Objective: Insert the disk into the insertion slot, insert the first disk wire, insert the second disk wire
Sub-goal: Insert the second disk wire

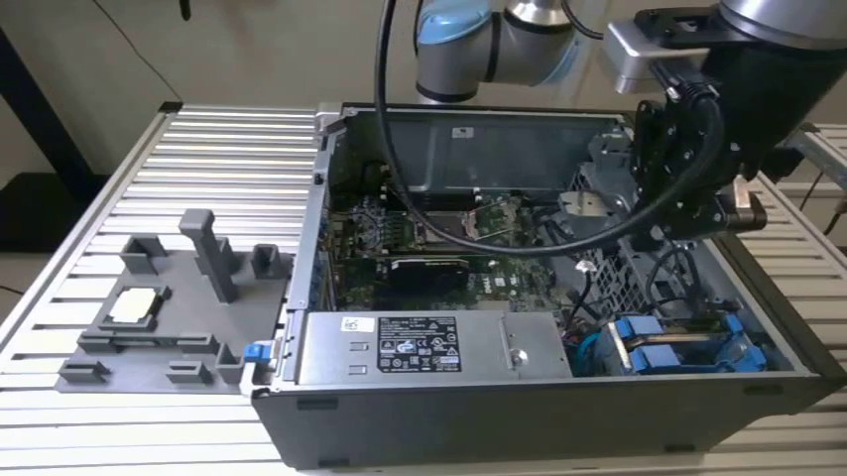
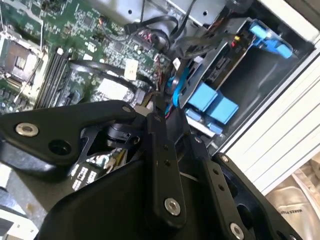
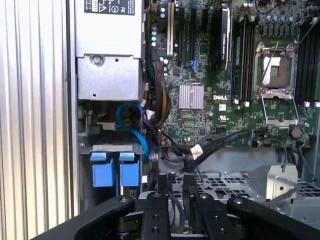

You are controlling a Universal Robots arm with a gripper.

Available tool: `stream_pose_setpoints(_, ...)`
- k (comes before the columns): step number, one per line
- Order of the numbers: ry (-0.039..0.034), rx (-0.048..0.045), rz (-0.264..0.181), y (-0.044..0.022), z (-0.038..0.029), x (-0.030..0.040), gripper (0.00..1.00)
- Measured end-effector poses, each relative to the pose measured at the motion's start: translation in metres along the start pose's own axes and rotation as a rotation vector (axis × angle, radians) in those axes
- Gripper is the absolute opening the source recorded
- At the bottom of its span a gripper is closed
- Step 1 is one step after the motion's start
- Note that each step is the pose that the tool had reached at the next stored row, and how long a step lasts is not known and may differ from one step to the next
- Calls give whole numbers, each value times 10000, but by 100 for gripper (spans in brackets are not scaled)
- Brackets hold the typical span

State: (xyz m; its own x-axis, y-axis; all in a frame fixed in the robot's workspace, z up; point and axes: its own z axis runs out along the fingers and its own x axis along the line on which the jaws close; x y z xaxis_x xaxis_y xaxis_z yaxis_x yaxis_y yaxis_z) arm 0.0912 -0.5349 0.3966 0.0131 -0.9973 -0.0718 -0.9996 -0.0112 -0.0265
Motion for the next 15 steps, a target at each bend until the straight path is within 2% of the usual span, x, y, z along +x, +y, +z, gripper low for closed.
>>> stream_pose_setpoints(7, -2, 90, -156, 89, 69, -95, 27)
stream_pose_setpoints(9, -1, 198, -194, 117, 90, -104, 27)
stream_pose_setpoints(11, 0, 359, -228, 149, 109, -105, 27)
stream_pose_setpoints(13, 5, 546, -243, 211, 121, -107, 27)
stream_pose_setpoints(15, 8, 664, -251, 273, 132, -109, 27)
